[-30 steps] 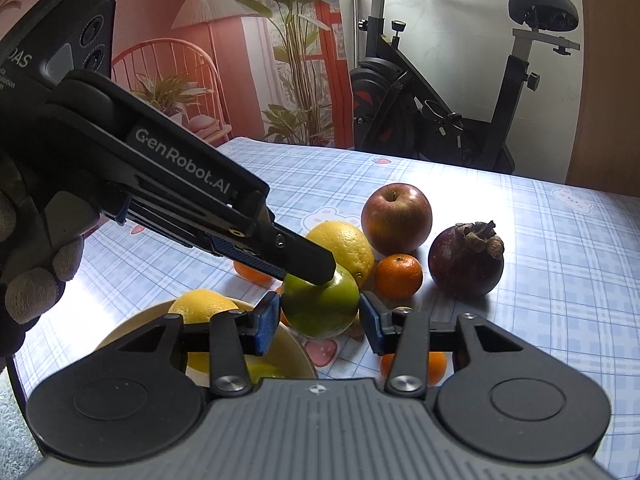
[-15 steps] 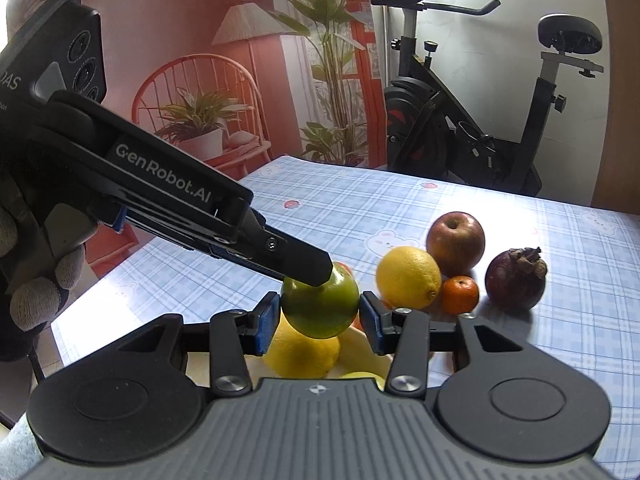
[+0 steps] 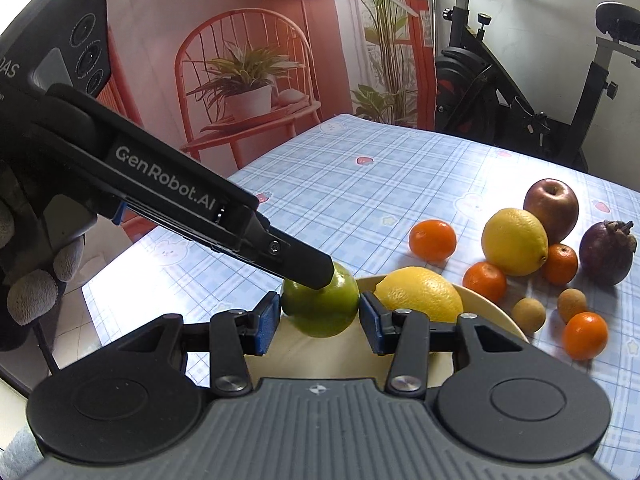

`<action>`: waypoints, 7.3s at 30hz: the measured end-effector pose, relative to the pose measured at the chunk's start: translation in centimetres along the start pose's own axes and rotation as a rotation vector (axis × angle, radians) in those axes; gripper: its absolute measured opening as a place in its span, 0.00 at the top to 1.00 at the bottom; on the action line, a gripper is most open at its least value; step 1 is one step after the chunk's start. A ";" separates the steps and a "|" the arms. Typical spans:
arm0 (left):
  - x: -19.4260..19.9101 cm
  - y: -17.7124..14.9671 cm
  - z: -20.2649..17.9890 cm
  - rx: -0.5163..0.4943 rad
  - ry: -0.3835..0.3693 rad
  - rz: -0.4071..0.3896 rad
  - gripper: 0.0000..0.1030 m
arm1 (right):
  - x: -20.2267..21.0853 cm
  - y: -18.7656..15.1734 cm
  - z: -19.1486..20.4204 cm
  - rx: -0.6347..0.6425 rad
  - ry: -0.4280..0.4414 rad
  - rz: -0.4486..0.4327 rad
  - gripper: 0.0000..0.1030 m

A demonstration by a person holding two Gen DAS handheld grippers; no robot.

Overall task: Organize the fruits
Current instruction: 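Carry the green apple with the left gripper over the cream plate, then lower the green apple into the plate and open the left gripper while the right gripper grasps an orange, then move the left gripper to a tangerine on the table and close on it, then carry the tangerine with the left gripper over the plate while the right gripper carries the orange there, then lower both fruits into the plate and open both grippers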

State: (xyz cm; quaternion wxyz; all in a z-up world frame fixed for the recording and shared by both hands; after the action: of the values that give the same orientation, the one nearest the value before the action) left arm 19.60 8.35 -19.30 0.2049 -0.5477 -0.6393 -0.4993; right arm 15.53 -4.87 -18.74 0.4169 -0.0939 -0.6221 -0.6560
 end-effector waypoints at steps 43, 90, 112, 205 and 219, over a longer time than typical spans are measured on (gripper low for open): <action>0.7 -1.6 -5.0 0.059 0.159 -0.309 0.70 | 7.3 -2.7 -4.9 -0.016 -0.137 -0.221 0.48; -4.2 6.4 -3.9 0.168 0.246 -0.203 0.69 | 3.9 -5.0 -16.6 -0.067 -0.136 -0.139 0.48; -6.4 7.1 -2.7 0.128 0.248 -0.158 0.56 | 3.3 -4.9 -16.4 -0.063 -0.134 -0.120 0.53; -1.6 -6.9 -4.0 -0.095 0.334 -0.163 0.56 | 5.9 -7.2 -5.3 -0.020 -0.106 -0.066 0.57; -1.3 -7.2 -3.9 -0.135 0.365 -0.187 0.56 | 5.5 -7.3 -4.9 0.024 -0.146 -0.072 0.57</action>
State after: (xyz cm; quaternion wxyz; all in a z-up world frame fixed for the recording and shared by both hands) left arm 12.40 5.04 -21.73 0.2331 -0.3990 -0.6045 -0.6488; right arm 9.07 -12.50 -21.60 0.3476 -0.1142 -0.6615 -0.6546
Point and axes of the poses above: each gripper's, at about its wrist camera, not at the fingertips, and x roughly against the way its jaws point, z to its left, y to its top, the point moved 3 cm from there along -x, roughly the way its jaws point, and after that the axes turned 5 degrees about z, right-handed, at the moved point
